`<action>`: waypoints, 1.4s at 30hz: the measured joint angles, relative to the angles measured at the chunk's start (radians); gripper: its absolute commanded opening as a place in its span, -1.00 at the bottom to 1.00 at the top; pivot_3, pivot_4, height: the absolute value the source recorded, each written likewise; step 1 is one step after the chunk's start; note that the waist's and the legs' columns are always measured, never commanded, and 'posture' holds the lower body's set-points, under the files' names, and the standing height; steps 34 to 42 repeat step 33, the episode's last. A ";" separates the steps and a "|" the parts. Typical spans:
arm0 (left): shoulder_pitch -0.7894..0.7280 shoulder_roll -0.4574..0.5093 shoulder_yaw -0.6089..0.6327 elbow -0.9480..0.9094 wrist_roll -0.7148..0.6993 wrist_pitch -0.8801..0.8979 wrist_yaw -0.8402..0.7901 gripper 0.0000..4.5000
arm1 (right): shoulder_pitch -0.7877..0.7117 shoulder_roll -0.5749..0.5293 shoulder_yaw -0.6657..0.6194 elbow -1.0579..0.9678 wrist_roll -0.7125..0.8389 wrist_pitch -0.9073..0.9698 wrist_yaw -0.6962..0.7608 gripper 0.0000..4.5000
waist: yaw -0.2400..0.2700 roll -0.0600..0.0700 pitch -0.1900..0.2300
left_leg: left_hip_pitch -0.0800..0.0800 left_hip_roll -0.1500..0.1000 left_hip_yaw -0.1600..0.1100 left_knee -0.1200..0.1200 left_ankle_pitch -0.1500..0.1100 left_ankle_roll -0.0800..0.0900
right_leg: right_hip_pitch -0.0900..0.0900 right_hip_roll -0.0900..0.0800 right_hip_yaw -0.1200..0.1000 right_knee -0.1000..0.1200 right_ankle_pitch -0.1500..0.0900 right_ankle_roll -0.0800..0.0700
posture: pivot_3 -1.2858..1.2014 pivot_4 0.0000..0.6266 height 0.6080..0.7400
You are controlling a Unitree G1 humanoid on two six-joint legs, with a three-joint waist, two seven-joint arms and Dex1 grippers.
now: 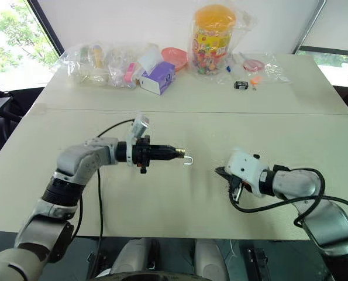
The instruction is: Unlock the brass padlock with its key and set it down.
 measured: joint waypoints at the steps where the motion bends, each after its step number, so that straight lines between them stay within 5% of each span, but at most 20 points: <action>1: -0.009 -0.046 0.000 0.043 0.021 -0.025 0.033 -1.00 | -0.001 0.009 -0.015 -0.021 0.006 0.014 -0.016 -0.99 | 0.003 0.000 0.000 | 0.001 0.000 0.000 0.000 0.000 0.000 | 0.001 0.000 0.000 0.000 0.000 0.000 | 0.03 -0.52 1.00; 7: -0.086 -0.212 -0.007 0.256 0.119 -0.151 0.139 -1.00 | -0.024 0.049 -0.007 -0.104 0.009 0.080 -0.093 -0.99 | 0.007 0.000 0.000 | -0.001 0.000 -0.001 0.000 0.000 0.000 | 0.000 0.001 0.000 -0.001 0.000 0.001 | 0.03 -0.52 1.00; 16: -0.102 -0.229 -0.057 0.425 0.250 -0.335 0.077 0.98 | -0.028 0.045 0.008 -0.130 -0.004 0.105 -0.119 -1.00 | 0.006 0.000 0.000 | 0.000 0.000 -0.001 0.000 0.000 0.001 | 0.001 0.001 -0.001 -0.001 0.000 0.001 | 0.03 -0.52 1.00; 21: -0.076 -0.185 -0.065 0.397 0.276 -0.381 0.048 0.98 | -0.039 0.035 0.030 -0.129 -0.014 0.102 -0.114 -1.00 | 0.000 0.000 0.000 | 0.001 0.000 -0.001 0.000 0.000 0.001 | 0.001 0.001 0.000 -0.001 0.000 0.001 | 0.03 -0.52 1.00; 28: 0.040 0.003 -0.042 0.115 0.269 -0.331 -0.011 0.98 | -0.023 -0.026 0.000 -0.089 -0.020 0.067 -0.058 -1.00 | -0.012 0.000 0.000 | 0.000 0.001 -0.001 -0.001 0.000 0.000 | 0.001 0.000 0.000 -0.001 0.000 0.001 | 0.03 -0.52 1.00; 33: 0.055 0.043 -0.013 -0.059 0.199 -0.241 -0.023 0.98 | -0.026 -0.039 -0.027 -0.079 -0.012 0.061 -0.039 -1.00 | 0.003 0.000 0.000 | 0.000 0.001 -0.001 -0.001 0.000 0.000 | 0.001 0.000 0.000 -0.001 0.000 0.001 | 0.03 -0.52 1.00; 42: 0.055 0.043 -0.013 -0.059 0.199 -0.241 -0.023 0.98 | -0.026 -0.039 -0.027 -0.079 -0.012 0.061 -0.039 -1.00 | 0.003 0.000 0.000 | 0.000 0.001 -0.001 -0.001 0.000 0.000 | 0.001 0.000 0.000 -0.001 0.000 0.001 | 0.03 -0.52 1.00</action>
